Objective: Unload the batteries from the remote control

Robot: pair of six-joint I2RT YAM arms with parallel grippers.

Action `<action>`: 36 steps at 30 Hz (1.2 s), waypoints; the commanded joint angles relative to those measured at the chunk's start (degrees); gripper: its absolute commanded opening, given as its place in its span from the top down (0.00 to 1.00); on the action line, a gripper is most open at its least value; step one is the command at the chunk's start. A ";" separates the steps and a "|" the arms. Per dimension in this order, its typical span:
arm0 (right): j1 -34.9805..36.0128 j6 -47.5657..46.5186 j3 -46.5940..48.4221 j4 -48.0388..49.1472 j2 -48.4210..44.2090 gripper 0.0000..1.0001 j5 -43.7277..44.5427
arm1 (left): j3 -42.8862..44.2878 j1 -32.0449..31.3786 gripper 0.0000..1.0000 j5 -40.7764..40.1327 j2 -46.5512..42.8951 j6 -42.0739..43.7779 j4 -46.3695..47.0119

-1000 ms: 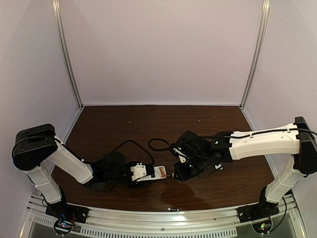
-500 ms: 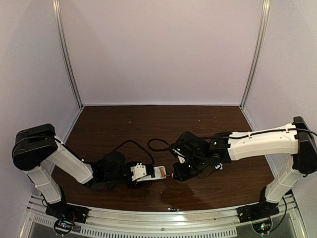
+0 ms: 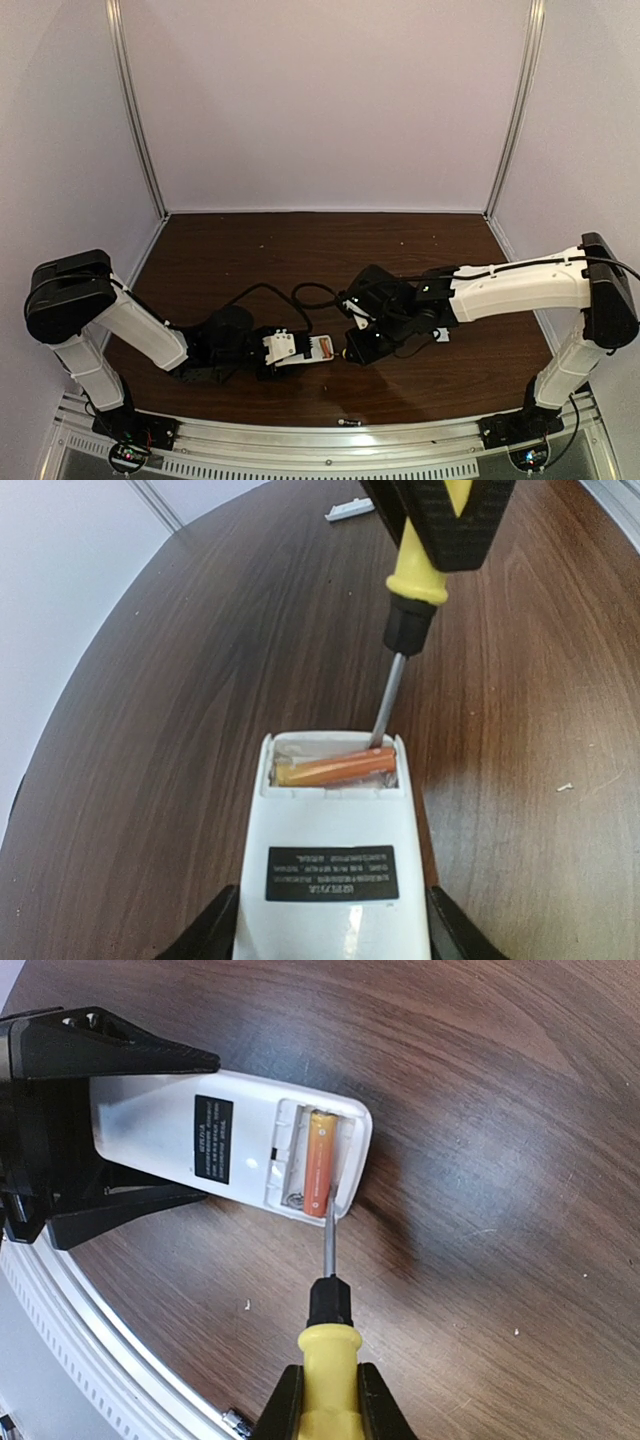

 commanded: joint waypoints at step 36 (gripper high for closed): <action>-1.75 -5.98 -3.17 8.11 -0.86 1.00 4.27 | 1.31 -0.19 1.00 1.60 -0.72 0.57 3.80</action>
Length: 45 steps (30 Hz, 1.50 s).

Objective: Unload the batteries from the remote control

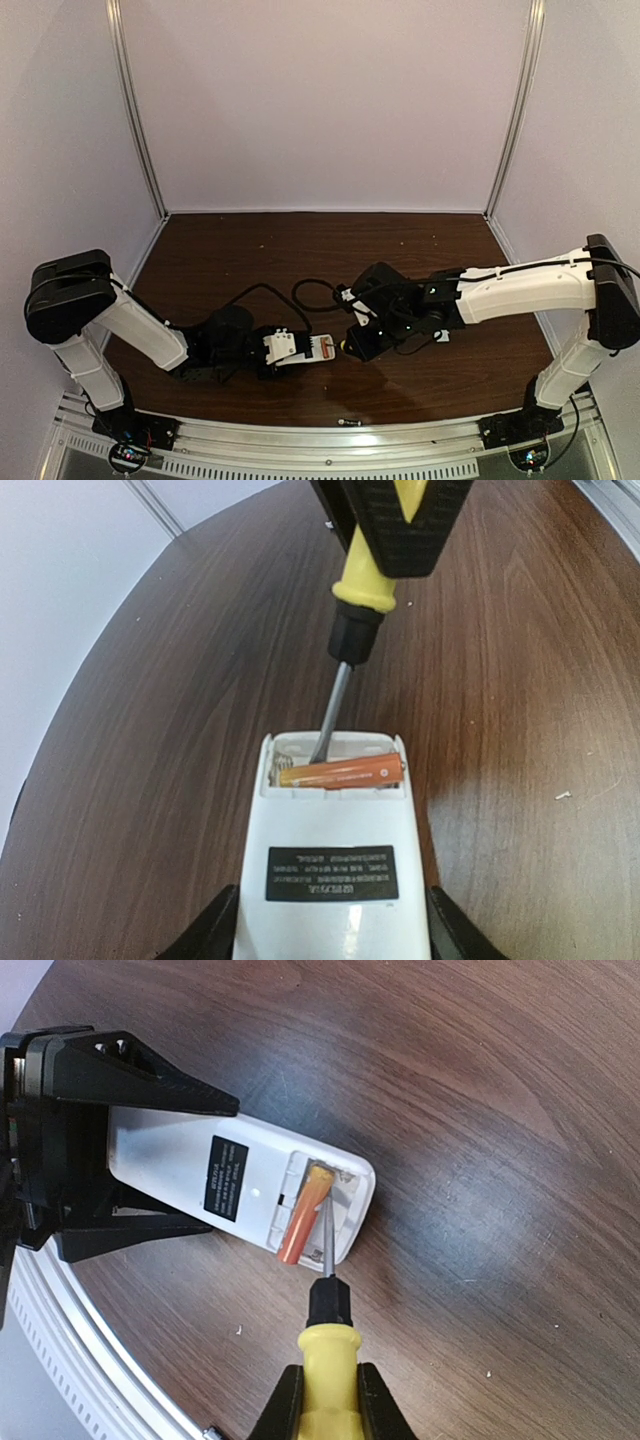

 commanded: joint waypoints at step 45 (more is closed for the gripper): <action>-0.72 -8.99 -7.35 10.60 -1.18 1.00 -2.86 | 1.35 -0.23 1.00 -1.36 -0.10 0.19 4.00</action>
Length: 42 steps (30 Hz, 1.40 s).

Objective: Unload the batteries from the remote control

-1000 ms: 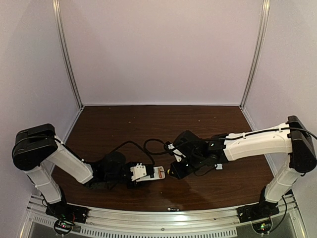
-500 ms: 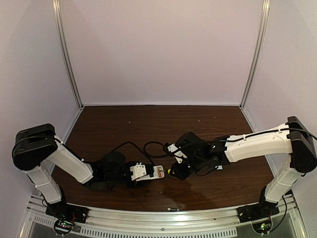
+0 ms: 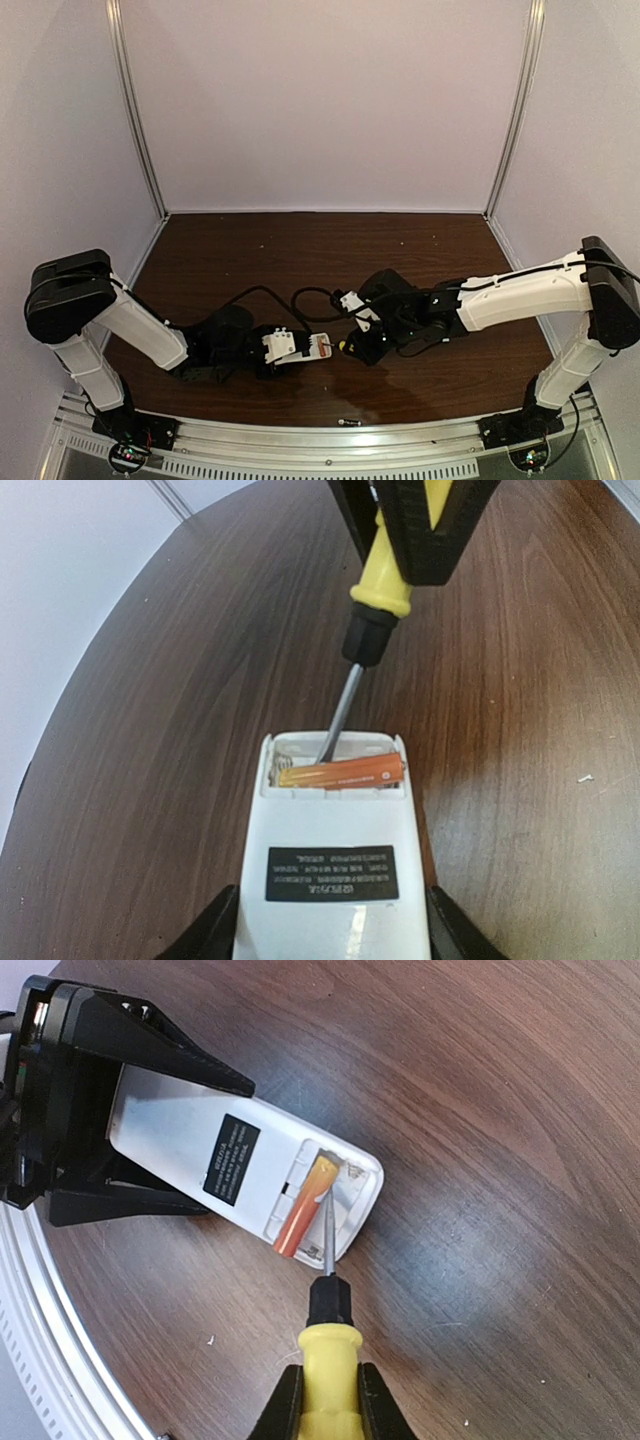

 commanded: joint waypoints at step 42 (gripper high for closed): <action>1.50 5.70 -1.45 -0.82 -5.43 1.00 0.90 | 3.11 -0.41 1.00 -9.91 2.81 -1.10 6.17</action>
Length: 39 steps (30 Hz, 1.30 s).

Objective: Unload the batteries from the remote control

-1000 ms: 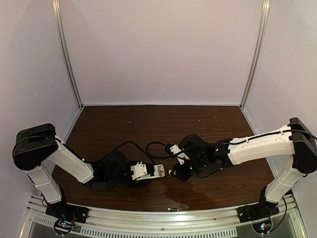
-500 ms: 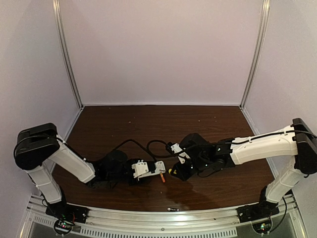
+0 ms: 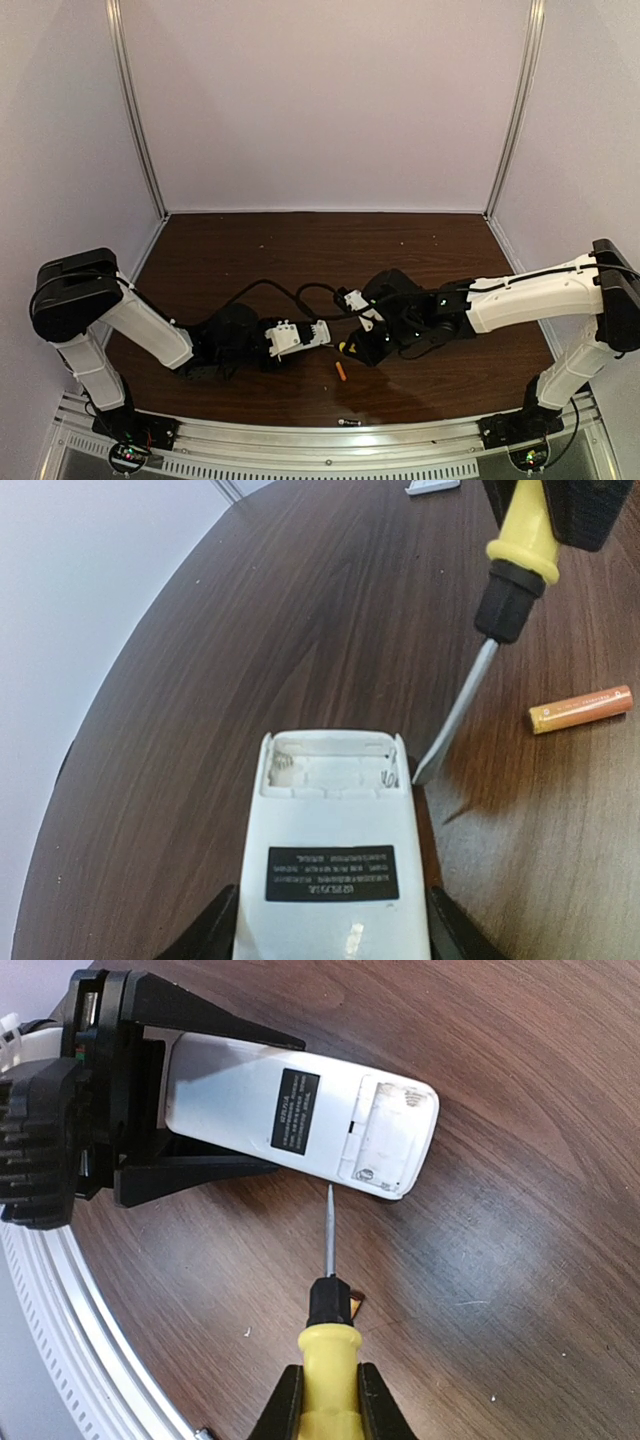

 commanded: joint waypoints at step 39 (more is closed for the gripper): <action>-0.14 6.73 -12.10 2.48 -22.49 1.00 25.66 | -5.36 20.72 1.00 -18.67 -10.59 -32.59 3.00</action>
